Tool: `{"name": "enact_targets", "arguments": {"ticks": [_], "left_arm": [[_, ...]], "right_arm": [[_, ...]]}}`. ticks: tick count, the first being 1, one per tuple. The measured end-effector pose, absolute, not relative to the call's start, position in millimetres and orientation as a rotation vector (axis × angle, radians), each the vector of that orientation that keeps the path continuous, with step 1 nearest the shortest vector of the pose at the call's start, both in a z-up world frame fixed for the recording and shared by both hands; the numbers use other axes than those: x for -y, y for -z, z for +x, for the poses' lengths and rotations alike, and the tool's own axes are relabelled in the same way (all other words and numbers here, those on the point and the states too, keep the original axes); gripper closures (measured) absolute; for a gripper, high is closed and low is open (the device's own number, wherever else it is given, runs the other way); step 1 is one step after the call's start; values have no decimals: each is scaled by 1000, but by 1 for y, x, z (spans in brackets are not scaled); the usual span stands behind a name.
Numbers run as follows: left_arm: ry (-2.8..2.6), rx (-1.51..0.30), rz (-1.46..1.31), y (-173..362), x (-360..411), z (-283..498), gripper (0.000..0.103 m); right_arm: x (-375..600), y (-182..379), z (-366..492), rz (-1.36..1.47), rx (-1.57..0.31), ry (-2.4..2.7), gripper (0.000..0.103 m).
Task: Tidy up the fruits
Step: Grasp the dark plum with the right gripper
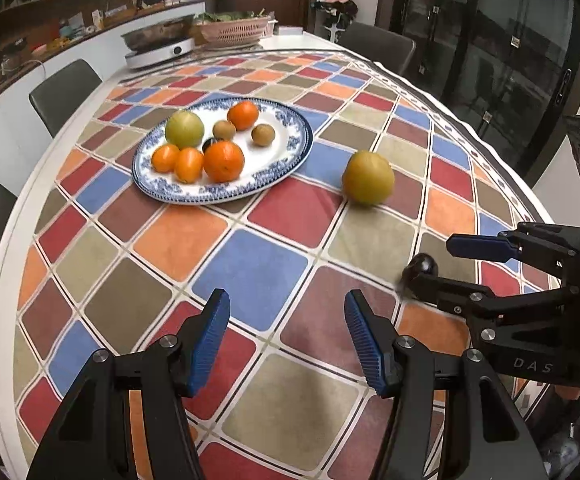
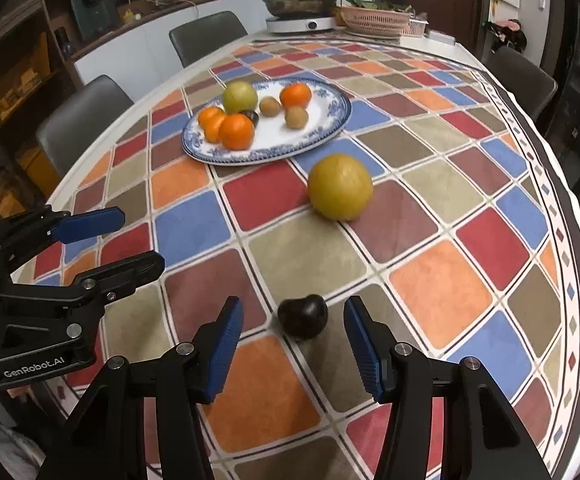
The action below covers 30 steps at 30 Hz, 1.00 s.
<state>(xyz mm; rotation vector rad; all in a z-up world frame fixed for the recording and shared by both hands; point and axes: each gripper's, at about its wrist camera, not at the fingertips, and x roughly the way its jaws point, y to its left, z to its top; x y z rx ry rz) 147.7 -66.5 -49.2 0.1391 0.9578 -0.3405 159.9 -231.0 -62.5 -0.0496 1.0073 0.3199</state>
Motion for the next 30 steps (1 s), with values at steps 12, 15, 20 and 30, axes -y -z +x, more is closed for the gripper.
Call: {"name": "enact_targets", "arguments": {"ticks": [12, 15, 20, 30], "left_arm": [[345, -992, 128, 60, 65, 152, 44], [350, -992, 133, 61, 68, 153, 44], [370, -986, 140, 61, 73, 153, 44], [445, -919, 197, 47, 100, 166, 44]], "right_arm": [[225, 83, 166, -87, -1037, -323, 68], [224, 87, 166, -111, -1038, -321, 71], [228, 86, 165, -96, -1029, -330, 72], [249, 67, 164, -28, -979, -284, 72]]}}
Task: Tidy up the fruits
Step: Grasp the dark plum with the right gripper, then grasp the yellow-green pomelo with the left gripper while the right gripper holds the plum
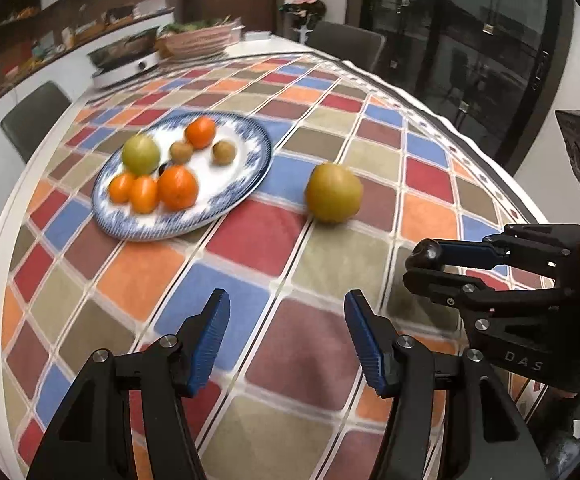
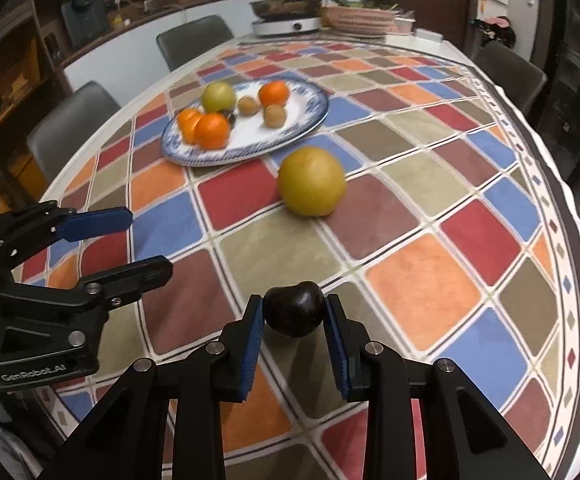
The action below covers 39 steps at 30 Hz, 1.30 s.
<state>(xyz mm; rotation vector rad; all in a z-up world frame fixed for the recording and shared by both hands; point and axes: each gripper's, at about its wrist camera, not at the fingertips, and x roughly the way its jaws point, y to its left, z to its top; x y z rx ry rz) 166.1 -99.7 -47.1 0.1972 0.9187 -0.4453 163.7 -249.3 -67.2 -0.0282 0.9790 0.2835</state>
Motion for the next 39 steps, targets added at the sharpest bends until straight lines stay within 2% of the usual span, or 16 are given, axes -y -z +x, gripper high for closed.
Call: {"name": "enact_targets", "arguments": {"ticks": [12, 32, 34, 38, 39], "left_arm": [[527, -863, 248, 41, 143, 195, 40], [510, -930, 315, 80, 181, 244, 40], [506, -930, 310, 80, 181, 247, 42], [525, -939, 285, 81, 181, 251, 55], [527, -940, 282, 81, 181, 251, 54]], "right_arm": [[290, 52, 170, 57, -927, -199, 72], [320, 64, 201, 99, -926, -103, 72], [320, 65, 203, 100, -926, -104, 72], [320, 67, 204, 105, -929, -106, 72], [320, 67, 205, 106, -930, -107, 72]]}}
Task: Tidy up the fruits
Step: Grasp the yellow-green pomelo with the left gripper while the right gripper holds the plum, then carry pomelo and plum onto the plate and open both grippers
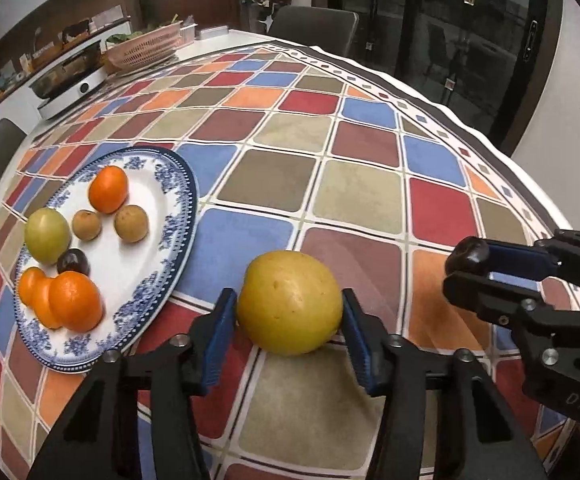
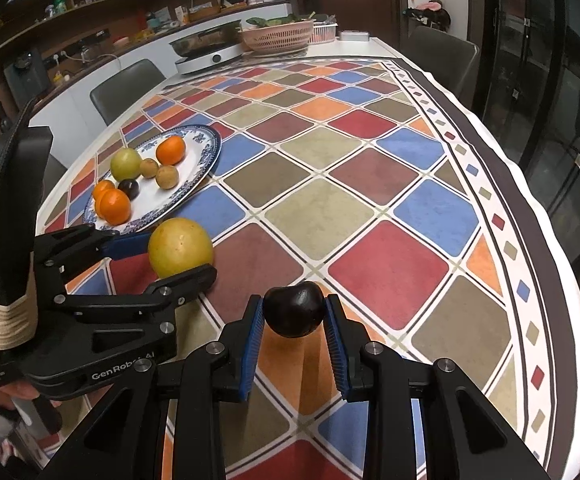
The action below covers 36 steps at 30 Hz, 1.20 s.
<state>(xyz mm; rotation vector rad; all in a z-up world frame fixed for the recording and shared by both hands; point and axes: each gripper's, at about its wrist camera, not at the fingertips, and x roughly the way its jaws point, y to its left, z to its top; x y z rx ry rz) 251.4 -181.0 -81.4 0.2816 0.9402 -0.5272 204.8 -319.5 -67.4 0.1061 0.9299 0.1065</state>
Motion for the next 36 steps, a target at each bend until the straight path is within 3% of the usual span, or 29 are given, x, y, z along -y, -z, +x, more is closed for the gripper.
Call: {"name": "enact_targets", "arguments": {"ticks": [11, 36], "left_arm": [[513, -923, 225, 69, 168, 243, 55], [420, -773, 152, 0, 78, 219, 55]], "right_arm": [[318, 68, 206, 117, -932, -116, 72], [238, 2, 204, 28, -823, -309, 72]]}}
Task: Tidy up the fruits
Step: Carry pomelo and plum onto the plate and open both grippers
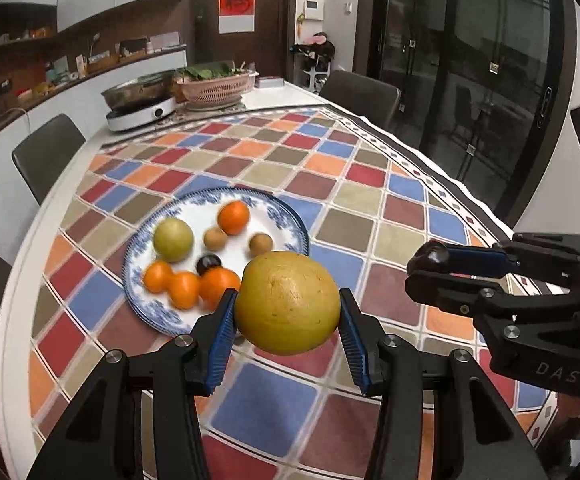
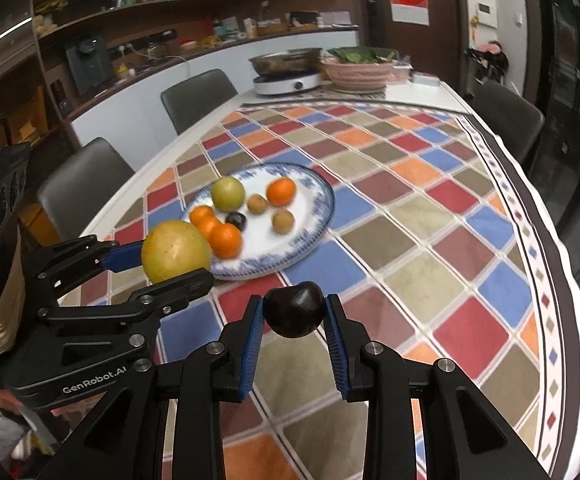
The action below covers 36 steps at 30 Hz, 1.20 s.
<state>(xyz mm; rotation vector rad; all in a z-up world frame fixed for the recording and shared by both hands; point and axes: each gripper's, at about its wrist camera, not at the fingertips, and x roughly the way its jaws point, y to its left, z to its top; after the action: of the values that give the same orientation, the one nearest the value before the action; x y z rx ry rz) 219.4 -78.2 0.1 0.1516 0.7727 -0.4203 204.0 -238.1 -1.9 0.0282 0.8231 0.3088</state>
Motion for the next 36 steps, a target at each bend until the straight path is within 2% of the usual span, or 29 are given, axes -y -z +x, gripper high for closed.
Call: {"name": "enact_targets", "arguments": {"ticks": [6, 15, 36], "left_arm": [[400, -759, 160, -8, 64, 246, 55], [385, -767, 189, -3, 53, 291, 55], [375, -921, 251, 44, 62, 407, 55]], "right_arm": [[223, -16, 232, -1, -799, -328, 72], [207, -13, 277, -40, -808, -346, 72], [201, 51, 369, -28, -937, -349, 72]]}}
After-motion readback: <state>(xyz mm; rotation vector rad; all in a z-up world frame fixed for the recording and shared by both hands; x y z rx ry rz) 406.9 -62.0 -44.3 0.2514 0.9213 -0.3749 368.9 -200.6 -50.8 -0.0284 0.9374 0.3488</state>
